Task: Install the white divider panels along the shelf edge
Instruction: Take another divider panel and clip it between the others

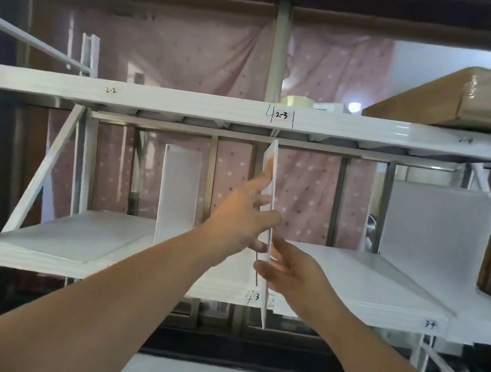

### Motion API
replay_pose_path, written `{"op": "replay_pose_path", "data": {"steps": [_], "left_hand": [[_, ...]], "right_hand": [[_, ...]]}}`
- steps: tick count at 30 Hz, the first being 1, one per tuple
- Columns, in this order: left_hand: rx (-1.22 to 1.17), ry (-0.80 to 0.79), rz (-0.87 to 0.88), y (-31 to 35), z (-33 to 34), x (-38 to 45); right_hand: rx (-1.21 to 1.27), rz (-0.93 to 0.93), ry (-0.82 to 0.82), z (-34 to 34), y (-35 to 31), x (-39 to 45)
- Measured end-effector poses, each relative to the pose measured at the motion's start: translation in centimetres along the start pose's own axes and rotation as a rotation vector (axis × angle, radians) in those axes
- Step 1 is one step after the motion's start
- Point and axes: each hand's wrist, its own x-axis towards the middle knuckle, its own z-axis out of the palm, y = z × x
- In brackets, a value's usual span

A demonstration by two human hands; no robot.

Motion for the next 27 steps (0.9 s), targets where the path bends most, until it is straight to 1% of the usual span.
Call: {"op": "replay_pose_path", "data": {"steps": [3, 6, 12, 19, 24, 27], "left_hand": [[-0.008, -0.073, 0.008, -1.6, 0.5, 4.0], [-0.025, -0.113, 0.008, -3.4, 0.9, 7.9], [-0.088, -0.192, 0.003, -7.3, 1.9, 14.3], [0.007, -0.187, 0.079, -8.7, 4.5, 18.9], [0.052, -0.178, 0.105, -9.0, 5.4, 19.8], [0.017, -0.154, 0.08, -8.3, 5.2, 20.1]], "right_hand": [[0.06, 0.051, 0.0, -0.8, 1.5, 2.4], [0.109, 0.105, 0.037, -1.6, 3.4, 4.9], [0.027, 0.19, 0.136, -3.1, 7.2, 9.1], [0.086, 0.215, 0.198, -5.0, 8.7, 10.7], [0.068, 0.201, 0.167, -5.9, 9.3, 11.2], [0.024, 0.176, 0.128, -6.7, 9.0, 11.8]]}}
